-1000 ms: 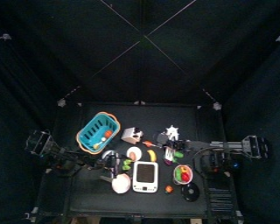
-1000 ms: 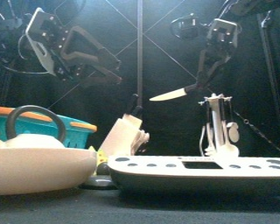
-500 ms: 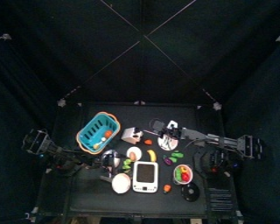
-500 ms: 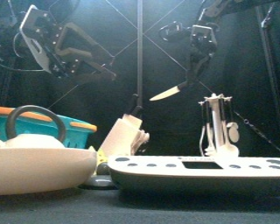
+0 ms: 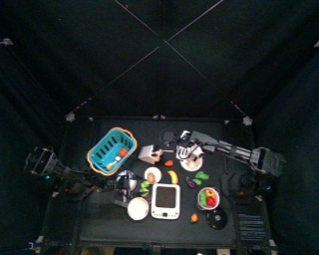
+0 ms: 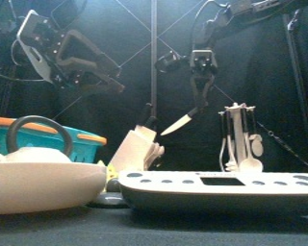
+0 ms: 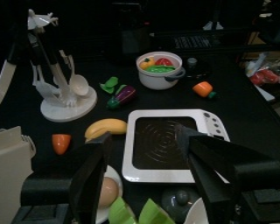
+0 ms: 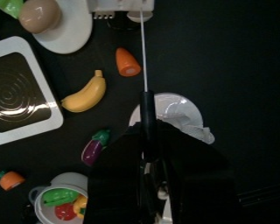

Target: Place pairing knife back into knife holder

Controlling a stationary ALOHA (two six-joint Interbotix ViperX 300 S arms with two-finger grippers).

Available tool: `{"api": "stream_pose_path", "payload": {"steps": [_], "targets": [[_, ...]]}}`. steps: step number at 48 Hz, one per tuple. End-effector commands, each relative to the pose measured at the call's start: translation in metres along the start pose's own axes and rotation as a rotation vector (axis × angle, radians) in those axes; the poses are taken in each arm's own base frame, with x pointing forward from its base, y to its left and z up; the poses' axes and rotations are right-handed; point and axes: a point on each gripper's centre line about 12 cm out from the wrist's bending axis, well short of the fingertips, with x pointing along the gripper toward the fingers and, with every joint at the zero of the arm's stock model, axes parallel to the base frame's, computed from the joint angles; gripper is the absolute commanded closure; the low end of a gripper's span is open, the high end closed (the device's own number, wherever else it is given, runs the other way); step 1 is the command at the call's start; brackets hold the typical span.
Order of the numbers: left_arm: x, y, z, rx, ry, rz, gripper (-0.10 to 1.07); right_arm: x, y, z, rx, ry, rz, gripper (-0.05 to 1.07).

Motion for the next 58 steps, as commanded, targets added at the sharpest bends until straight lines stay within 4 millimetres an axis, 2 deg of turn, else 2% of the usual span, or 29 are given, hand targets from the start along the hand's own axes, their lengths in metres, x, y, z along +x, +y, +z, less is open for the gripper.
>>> {"api": "stream_pose_path", "payload": {"steps": [1, 9, 19, 58], "targets": [[0.0, 0.0, 0.006, -0.006, -0.019, -0.001, 0.04, -0.005, -0.006, 0.01, 0.005, -0.021, 0.002, 0.64], [-0.001, 0.0, 0.004, -0.012, -0.014, 0.003, 0.04, 0.001, -0.008, 0.02, -0.009, -0.015, 0.001, 0.64], [-0.001, 0.0, 0.004, -0.016, -0.011, 0.006, 0.04, 0.0, -0.009, 0.028, -0.01, -0.024, -0.001, 0.64], [-0.002, 0.001, 0.001, -0.018, -0.003, 0.009, 0.04, 0.001, -0.007, 0.033, -0.025, 0.018, 0.0, 0.64]]}}
